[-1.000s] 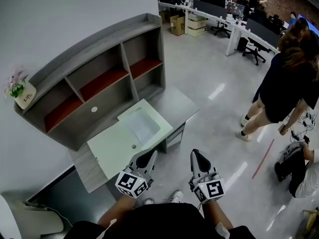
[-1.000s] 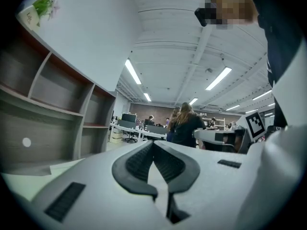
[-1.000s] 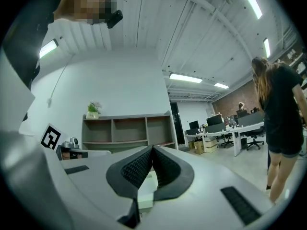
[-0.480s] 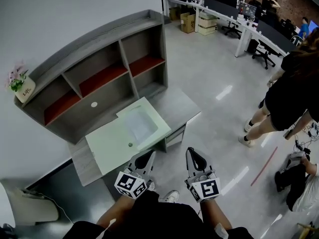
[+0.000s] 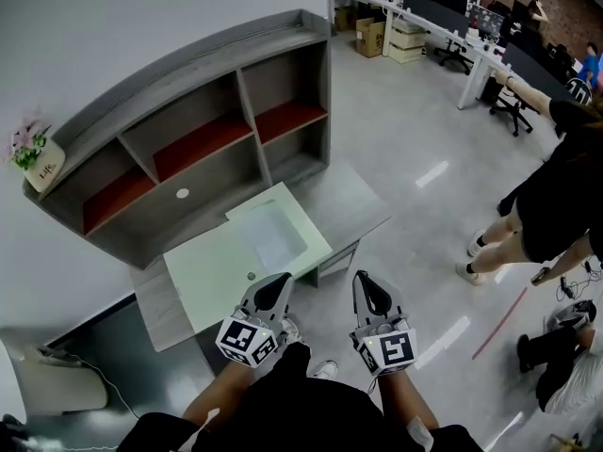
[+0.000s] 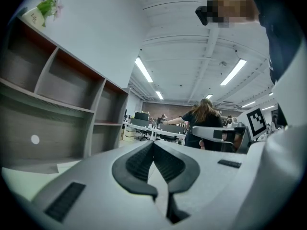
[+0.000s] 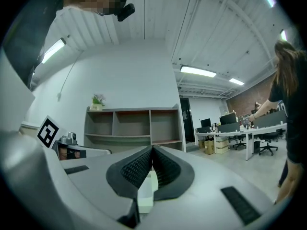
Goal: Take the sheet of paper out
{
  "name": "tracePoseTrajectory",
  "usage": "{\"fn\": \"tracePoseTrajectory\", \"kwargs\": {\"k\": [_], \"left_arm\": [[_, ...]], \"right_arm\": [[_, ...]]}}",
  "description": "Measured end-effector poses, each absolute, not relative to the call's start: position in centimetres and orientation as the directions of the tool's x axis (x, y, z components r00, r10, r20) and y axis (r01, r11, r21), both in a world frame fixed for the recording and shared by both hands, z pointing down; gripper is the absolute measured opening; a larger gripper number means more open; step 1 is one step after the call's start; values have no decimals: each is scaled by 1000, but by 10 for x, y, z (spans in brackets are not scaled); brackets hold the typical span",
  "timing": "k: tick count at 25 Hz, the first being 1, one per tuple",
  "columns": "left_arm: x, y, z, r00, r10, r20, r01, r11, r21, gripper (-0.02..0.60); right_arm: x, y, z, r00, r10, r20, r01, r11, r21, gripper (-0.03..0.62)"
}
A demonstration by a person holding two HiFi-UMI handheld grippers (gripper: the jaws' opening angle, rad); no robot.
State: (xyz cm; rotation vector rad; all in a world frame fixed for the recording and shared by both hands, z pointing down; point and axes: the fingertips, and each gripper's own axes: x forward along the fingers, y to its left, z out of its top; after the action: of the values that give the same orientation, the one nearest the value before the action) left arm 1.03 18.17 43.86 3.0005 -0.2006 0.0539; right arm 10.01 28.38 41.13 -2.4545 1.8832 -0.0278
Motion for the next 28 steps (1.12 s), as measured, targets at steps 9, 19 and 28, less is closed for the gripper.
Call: {"fn": "tracePoseTrajectory", "kwargs": {"k": [9,19,28], "left_arm": [[17,99,451,976,-211,54,-217,-961,170,8],[4,-2,452,950,-305,68,-312,-931,189,8],[-22,-58,455,923,-379,73,-385,-899,208,8]], "right_arm": [[116,192,412,186,-983,-1,-982,-185,-27,17],[110,79,411,68,-997,34,-998,-68,11,17],[98,17,408,-14,-999,44,-1000,14,-11,17]]}}
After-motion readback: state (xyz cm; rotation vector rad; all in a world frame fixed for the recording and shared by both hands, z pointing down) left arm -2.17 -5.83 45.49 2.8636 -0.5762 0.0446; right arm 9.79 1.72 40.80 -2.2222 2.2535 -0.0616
